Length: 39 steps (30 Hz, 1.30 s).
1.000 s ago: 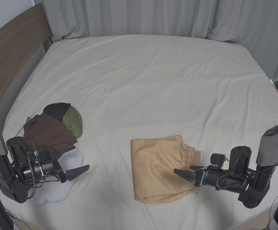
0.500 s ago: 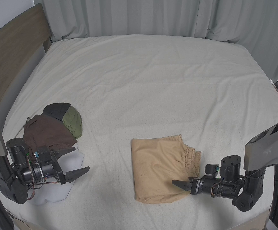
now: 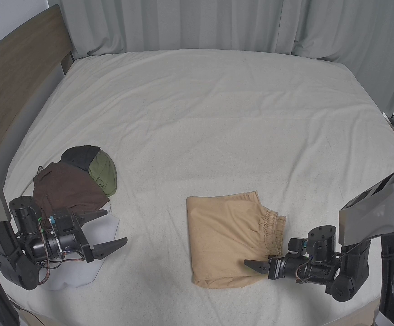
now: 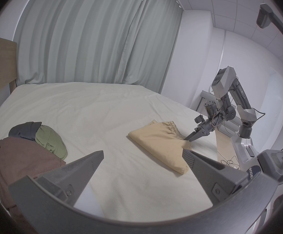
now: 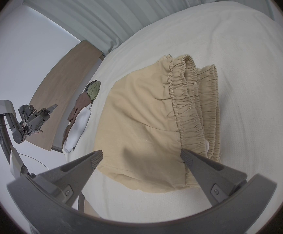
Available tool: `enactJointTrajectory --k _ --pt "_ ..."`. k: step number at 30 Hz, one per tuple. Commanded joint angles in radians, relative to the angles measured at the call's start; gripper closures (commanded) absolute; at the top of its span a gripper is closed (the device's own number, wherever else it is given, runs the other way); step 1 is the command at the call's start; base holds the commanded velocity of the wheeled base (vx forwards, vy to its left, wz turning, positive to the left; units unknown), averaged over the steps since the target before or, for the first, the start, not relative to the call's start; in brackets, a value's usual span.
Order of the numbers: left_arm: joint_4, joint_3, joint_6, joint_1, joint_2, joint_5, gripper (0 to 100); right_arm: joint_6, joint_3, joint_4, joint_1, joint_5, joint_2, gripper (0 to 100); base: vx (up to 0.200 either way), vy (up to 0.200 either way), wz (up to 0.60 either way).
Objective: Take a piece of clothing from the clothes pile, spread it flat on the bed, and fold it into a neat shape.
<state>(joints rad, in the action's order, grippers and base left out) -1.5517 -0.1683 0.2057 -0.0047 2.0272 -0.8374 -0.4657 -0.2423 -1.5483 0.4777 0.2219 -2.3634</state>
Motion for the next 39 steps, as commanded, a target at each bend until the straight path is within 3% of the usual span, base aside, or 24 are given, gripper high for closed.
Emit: enactJointTrajectory --k 1,6,10,12,25,39 --pt "-0.001 0.001 0.000 0.000 0.001 0.000 0 -0.001 -0.022 0.001 -0.004 0.001 0.036 0 0.000 0.000 0.00" --pt "-0.001 0.003 0.000 -0.003 0.002 0.000 0 -0.048 -0.091 0.001 -0.019 -0.010 0.095 0 0.000 0.000 0.00" --pt "-0.001 0.003 0.001 -0.003 0.002 0.000 0 -0.123 -0.198 0.002 -0.036 -0.088 0.078 0 0.000 0.000 0.00" --pt "-0.001 0.003 0.001 -0.003 0.002 0.000 0 -0.134 -0.219 0.002 -0.047 -0.095 0.050 0 0.000 0.000 0.00" --pt "-0.001 0.001 0.001 -0.003 0.002 0.001 0 -0.134 -0.245 0.001 -0.059 -0.101 -0.039 0 0.000 0.000 0.00" --pt "-0.001 0.000 0.001 -0.003 0.005 0.001 0 -0.128 -0.198 0.001 -0.059 -0.095 0.027 0 0.000 0.000 0.00"
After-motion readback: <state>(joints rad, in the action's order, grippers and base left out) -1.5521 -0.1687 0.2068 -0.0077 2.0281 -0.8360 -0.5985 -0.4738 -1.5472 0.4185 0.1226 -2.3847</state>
